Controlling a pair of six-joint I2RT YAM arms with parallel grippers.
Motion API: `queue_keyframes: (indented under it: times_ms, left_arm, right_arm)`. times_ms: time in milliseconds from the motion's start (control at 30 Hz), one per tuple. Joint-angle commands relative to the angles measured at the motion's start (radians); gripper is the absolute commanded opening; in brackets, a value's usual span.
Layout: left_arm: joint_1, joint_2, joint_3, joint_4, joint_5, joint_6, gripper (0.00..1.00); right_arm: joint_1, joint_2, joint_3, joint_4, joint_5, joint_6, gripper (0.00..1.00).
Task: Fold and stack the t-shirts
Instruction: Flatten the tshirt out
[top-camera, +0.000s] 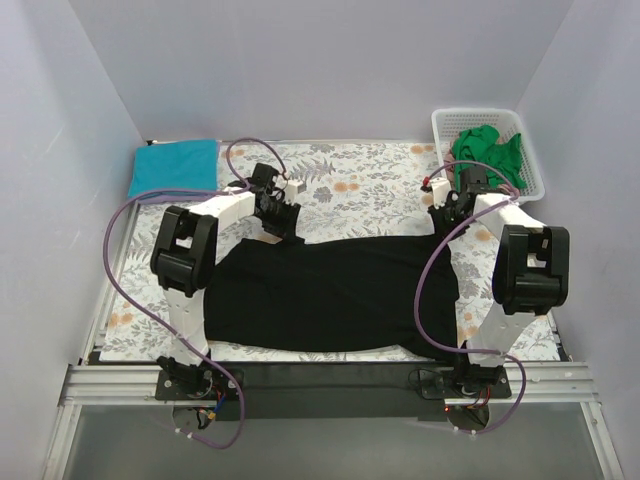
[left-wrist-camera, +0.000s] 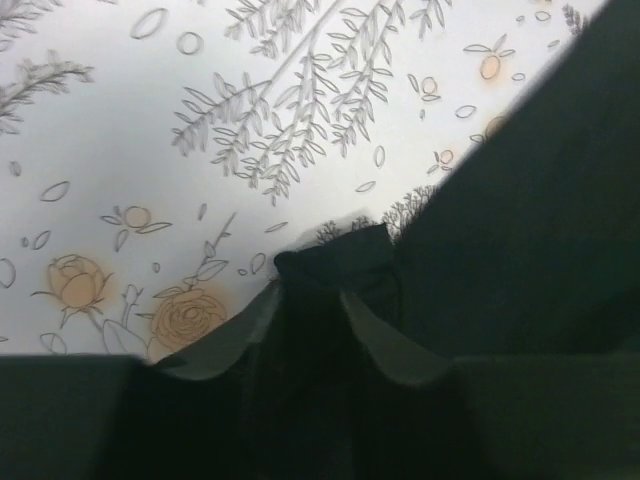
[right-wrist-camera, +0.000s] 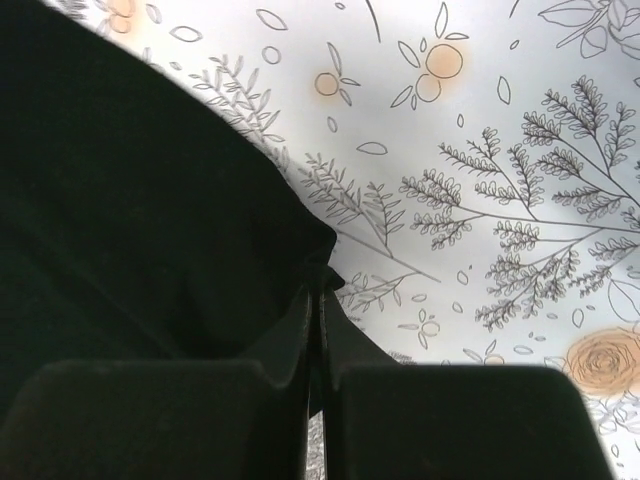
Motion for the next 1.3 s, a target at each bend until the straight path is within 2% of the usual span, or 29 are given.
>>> queue_keyframes:
  times_ms: [0,33,67,167,267,367,500,633,767,833,867,900,1000,1133,1267]
  left_arm:
    - [-0.017,-0.030,-0.066,0.009,-0.053,-0.013,0.22]
    - [-0.017,-0.034,-0.066,0.015,-0.076,-0.014,0.07]
    - [-0.011,-0.042,-0.060,0.018,-0.124,-0.013,0.00]
    - [0.045,-0.089,0.017,0.023,-0.161,-0.013,0.00]
    - [0.101,-0.111,0.188,-0.032,-0.146,0.001,0.00]
    - [0.101,-0.171,0.229,-0.043,-0.124,0.056,0.00]
    - [0.095,-0.313,0.142,-0.064,-0.072,0.094,0.00]
    - [0.069,-0.467,-0.044,-0.102,-0.066,0.162,0.00]
    - [0.041,-0.653,-0.252,-0.190,0.020,0.238,0.01]
    - [0.029,-0.730,-0.340,-0.246,0.054,0.300,0.12]
    - [0.026,-0.766,-0.372,-0.276,0.098,0.338,0.29]
    - [0.026,-0.824,-0.424,-0.314,0.120,0.408,0.37]
    - [0.033,-0.870,-0.431,-0.423,0.163,0.434,0.52]
    - [0.074,-0.814,-0.338,-0.381,0.178,0.369,0.57]
    - [0.125,-0.654,-0.259,-0.259,0.117,0.276,0.58]
  right_arm:
    - [0.004,-0.083,0.018,-0.057,-0.048,-0.011,0.01]
    - [0.004,-0.094,0.024,-0.065,-0.056,-0.011,0.01]
    - [0.004,-0.103,0.039,-0.071,-0.068,-0.010,0.01]
    - [0.006,-0.131,0.077,-0.094,-0.076,-0.008,0.01]
    - [0.006,-0.140,0.106,-0.111,-0.073,-0.014,0.01]
    - [0.006,-0.133,0.134,-0.125,-0.065,-0.018,0.01]
    - [0.006,-0.137,0.136,-0.125,-0.062,-0.022,0.01]
    - [0.006,-0.142,0.128,-0.123,-0.058,-0.028,0.01]
    - [0.006,-0.146,0.117,-0.126,-0.048,-0.041,0.01]
    - [0.006,-0.150,0.113,-0.137,-0.048,-0.054,0.01]
    - [0.006,-0.151,0.107,-0.140,-0.050,-0.059,0.01]
    - [0.006,-0.153,0.103,-0.144,-0.050,-0.065,0.01]
    - [0.006,-0.160,0.082,-0.161,-0.068,-0.085,0.01]
    - [0.006,-0.154,0.067,-0.166,-0.071,-0.090,0.01]
    - [0.006,-0.146,0.051,-0.169,-0.076,-0.088,0.01]
